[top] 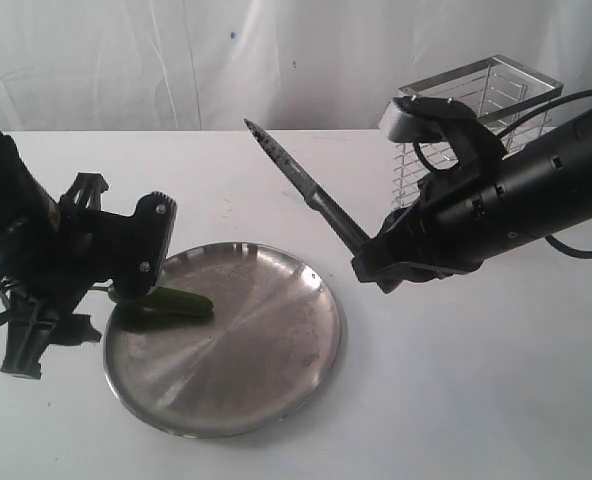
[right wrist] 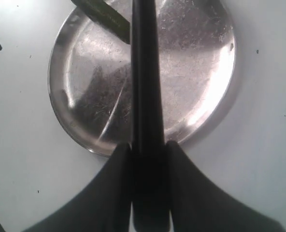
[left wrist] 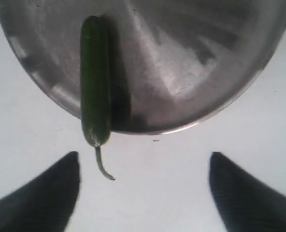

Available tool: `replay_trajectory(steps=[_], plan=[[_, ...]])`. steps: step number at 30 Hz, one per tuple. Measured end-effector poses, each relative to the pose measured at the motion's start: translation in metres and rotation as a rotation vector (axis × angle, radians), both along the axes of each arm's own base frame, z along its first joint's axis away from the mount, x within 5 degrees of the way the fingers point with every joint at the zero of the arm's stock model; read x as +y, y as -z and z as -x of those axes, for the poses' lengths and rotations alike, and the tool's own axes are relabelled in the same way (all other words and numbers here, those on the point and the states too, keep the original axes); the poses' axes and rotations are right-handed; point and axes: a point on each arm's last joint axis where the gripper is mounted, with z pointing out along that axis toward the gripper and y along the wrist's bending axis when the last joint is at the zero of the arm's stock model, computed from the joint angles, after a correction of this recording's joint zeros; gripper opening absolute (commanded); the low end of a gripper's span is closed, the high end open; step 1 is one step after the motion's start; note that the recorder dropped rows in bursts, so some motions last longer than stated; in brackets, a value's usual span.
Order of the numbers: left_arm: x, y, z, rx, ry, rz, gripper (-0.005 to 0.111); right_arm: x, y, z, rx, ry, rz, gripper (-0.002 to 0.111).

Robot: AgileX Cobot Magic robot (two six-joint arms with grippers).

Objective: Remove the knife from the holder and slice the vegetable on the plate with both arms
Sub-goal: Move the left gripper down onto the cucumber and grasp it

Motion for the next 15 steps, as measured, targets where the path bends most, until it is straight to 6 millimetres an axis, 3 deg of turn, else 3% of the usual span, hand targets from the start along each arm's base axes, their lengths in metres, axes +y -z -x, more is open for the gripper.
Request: replay_trajectory(steps=[1,8,15], plan=[[0.000,0.000,-0.002,-0.016,0.007,0.000,0.105,0.000,0.000,0.000,0.001,0.001,0.002,0.000],[-0.012,0.004,-0.006,-0.014,-0.055,0.148,0.105,-0.001,0.001,0.000,0.011,0.013,0.006,0.000],[-0.016,0.024,-0.012,0.059,-0.083,0.135,0.105,-0.001,0.001,0.000,0.009,0.012,0.011,0.000]])
